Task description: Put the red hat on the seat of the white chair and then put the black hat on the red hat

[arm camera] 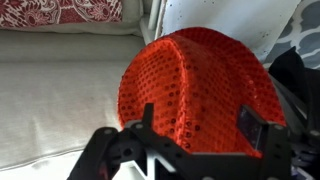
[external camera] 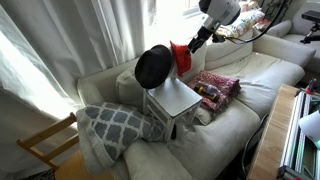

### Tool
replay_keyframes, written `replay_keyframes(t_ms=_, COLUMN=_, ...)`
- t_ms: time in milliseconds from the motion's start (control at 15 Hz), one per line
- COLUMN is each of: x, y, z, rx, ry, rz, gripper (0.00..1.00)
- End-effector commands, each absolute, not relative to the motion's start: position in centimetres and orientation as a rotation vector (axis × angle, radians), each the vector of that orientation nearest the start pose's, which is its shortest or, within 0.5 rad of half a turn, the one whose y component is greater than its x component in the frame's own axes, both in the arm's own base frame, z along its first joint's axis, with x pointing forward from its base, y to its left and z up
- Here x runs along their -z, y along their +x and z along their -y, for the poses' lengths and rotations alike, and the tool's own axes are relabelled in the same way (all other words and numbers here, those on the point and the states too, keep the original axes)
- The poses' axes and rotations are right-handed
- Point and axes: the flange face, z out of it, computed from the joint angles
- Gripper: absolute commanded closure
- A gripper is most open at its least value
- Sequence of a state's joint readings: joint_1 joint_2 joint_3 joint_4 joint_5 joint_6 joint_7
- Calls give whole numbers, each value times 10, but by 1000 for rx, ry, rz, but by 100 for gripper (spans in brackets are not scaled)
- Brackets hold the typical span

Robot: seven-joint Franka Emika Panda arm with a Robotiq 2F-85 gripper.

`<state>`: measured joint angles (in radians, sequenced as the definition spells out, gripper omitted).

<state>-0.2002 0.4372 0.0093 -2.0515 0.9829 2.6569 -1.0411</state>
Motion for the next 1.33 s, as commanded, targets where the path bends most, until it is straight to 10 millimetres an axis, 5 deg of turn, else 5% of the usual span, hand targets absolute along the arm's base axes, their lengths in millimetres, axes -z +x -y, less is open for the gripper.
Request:
replay_keyframes(t_ms=0, x=-217, y=591, z=143, rx=612, ry=-2727, rz=-14, gripper=47)
replay_keyframes(t_ms=467, x=-206, y=591, z=143, rx=612, ry=-2699, rz=2, gripper=99)
replay_keyframes(t_ms=733, x=-216, y=591, z=145, rx=637, ry=-2681, rz=-44, gripper=99)
replay_keyframes(t_ms=1267, x=-283, y=561, z=145, rx=553, ry=-2738, rz=-412, gripper=99)
